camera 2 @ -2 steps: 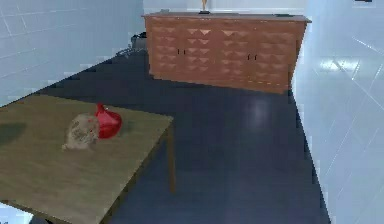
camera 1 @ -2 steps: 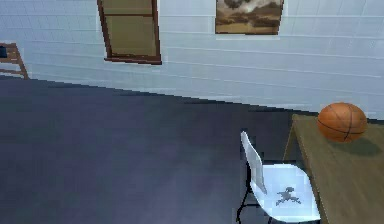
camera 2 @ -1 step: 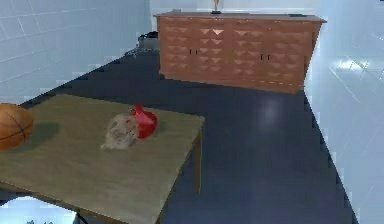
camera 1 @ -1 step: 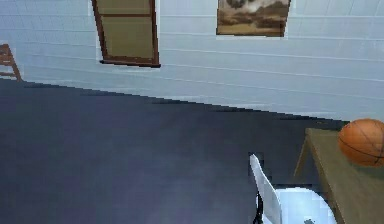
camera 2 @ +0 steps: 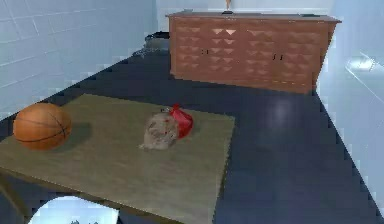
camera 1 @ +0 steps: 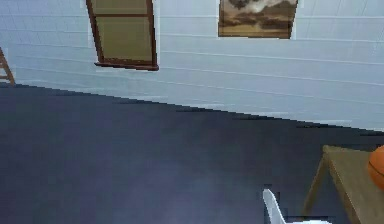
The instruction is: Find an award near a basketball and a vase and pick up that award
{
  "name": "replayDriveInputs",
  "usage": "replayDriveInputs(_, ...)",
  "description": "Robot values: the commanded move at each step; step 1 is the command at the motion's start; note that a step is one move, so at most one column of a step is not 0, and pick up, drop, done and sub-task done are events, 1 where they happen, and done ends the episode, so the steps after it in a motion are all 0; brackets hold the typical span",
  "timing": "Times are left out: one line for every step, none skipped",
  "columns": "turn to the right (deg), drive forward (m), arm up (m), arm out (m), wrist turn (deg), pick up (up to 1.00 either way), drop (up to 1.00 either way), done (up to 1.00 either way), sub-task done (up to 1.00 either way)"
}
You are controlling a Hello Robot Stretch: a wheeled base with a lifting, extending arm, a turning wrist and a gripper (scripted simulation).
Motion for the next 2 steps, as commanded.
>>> replayDriveInputs(-45.0,0.0,0.0,0.0,0.0,0.0,0.0,0.0,0.0)
replayDriveInputs(-45.0,0.0,0.0,0.0,0.0,0.0,0.0,0.0,0.0)
